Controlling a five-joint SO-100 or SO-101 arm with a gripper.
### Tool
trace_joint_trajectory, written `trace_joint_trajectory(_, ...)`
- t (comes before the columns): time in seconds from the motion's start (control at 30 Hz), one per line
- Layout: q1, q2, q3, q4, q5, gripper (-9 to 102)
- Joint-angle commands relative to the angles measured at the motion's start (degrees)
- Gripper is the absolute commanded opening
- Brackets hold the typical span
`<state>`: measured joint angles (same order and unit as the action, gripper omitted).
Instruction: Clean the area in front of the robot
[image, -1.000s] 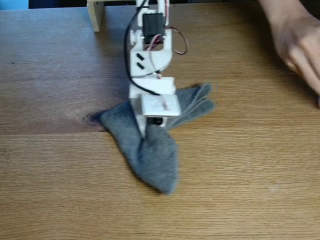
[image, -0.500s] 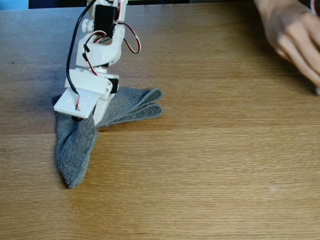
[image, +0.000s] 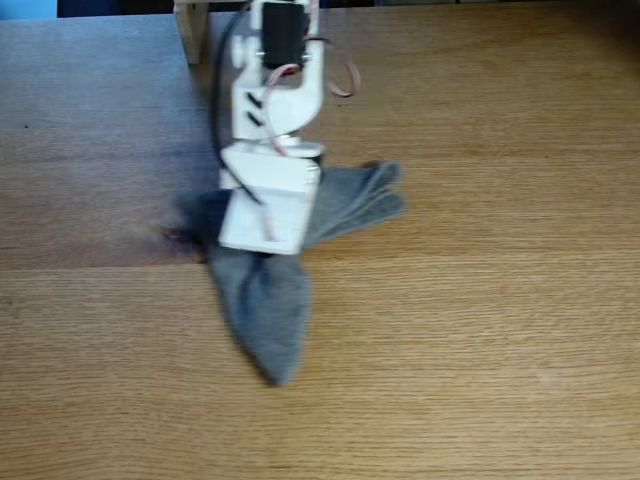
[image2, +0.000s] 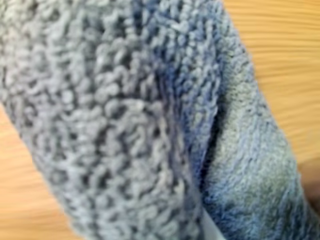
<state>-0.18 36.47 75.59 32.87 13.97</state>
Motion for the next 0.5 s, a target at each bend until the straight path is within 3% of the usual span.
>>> trace_joint_trajectory(0.0,-10.90,5.62,-0.18,4.22,4.83,0)
trace_joint_trajectory(0.27,-19.07,9.67,-0.18,6.68,11.60,0)
trace_joint_trajectory(0.47,-18.11,6.59,-0.18,-4.57,9.14,0)
